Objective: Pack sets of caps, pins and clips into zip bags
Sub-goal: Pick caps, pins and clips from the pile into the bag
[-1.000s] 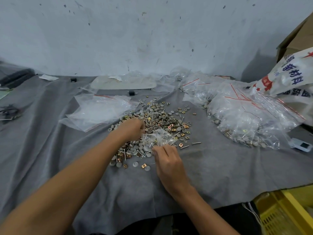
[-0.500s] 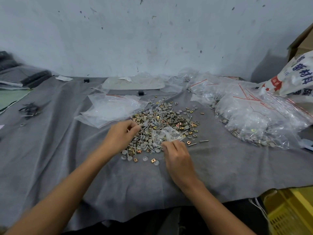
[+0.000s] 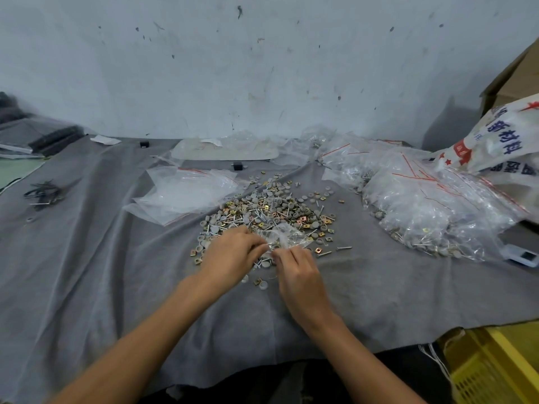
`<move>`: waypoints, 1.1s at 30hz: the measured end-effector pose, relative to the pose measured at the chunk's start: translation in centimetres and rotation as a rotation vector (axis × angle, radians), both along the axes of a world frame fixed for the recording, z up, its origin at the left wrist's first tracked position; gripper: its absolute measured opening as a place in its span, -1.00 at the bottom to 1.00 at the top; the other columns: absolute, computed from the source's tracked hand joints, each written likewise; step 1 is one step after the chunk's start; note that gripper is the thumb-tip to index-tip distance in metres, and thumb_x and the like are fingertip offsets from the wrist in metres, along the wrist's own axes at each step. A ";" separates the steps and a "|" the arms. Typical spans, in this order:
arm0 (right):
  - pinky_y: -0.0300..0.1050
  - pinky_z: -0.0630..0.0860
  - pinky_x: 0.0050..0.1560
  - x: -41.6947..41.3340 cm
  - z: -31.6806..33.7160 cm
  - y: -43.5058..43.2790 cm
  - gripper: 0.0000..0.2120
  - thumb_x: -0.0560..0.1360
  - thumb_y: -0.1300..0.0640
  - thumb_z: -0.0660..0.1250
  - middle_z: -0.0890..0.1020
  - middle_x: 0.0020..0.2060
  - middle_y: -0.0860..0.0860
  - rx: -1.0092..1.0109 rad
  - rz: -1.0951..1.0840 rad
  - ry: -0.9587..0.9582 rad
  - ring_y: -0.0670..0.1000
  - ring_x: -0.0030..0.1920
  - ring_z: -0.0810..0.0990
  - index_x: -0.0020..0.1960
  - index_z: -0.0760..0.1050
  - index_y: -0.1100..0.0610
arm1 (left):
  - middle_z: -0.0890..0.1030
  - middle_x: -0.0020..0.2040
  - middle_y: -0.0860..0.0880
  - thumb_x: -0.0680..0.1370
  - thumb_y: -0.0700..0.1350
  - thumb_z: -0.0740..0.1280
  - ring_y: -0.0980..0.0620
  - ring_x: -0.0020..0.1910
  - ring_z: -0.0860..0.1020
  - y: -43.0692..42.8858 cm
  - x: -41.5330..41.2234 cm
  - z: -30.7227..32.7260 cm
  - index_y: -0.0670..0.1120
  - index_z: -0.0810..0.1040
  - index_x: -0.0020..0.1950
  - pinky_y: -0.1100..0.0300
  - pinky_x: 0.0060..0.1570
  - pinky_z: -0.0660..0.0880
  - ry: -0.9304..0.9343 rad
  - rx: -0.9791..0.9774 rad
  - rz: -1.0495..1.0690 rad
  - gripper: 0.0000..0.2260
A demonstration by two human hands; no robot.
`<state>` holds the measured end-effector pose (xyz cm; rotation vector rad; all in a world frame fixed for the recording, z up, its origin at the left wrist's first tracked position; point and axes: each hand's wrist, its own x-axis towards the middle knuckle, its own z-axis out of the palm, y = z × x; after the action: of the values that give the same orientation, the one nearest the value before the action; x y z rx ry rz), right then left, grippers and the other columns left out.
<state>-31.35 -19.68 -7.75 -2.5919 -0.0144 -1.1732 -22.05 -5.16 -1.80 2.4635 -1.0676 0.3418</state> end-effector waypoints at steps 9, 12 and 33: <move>-0.04 0.50 -0.08 0.1 -0.3 -0.1 -0.82 0.52 0.32 0.45 0.59 -0.08 0.10 0.002 0.002 -0.024 0.10 -0.08 0.53 0.11 0.61 0.21 | 0.66 0.16 0.08 0.67 -0.04 0.29 0.15 0.13 0.57 -0.6 -1.1 -0.7 0.02 0.62 0.32 0.32 0.07 0.42 0.226 -0.180 -0.091 -0.75; -0.06 0.50 -0.09 0.0 0.0 0.0 -0.89 0.56 0.27 0.43 0.58 -0.10 0.09 0.011 0.007 -0.020 0.10 -0.10 0.53 0.08 0.62 0.21 | 0.68 -0.01 0.20 0.65 -0.06 0.31 0.27 -0.05 0.59 0.0 -0.4 -0.8 0.09 0.64 0.19 0.34 -0.09 0.47 0.279 -0.344 -0.053 -0.83; -0.08 0.55 -0.09 0.1 0.0 -0.1 -0.90 0.56 0.27 0.44 0.60 -0.09 0.11 0.015 0.003 0.031 0.09 -0.09 0.55 0.07 0.62 0.21 | 0.46 0.23 -0.02 0.67 -0.03 0.23 -0.05 0.22 0.48 -0.9 9.1 -0.6 0.03 0.57 0.27 -0.01 0.21 0.49 0.132 0.416 0.069 -0.79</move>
<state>-31.25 -19.73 -7.76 -2.5949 -0.0033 -1.1280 -12.94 -6.04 -2.40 2.8450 -1.0871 -0.0301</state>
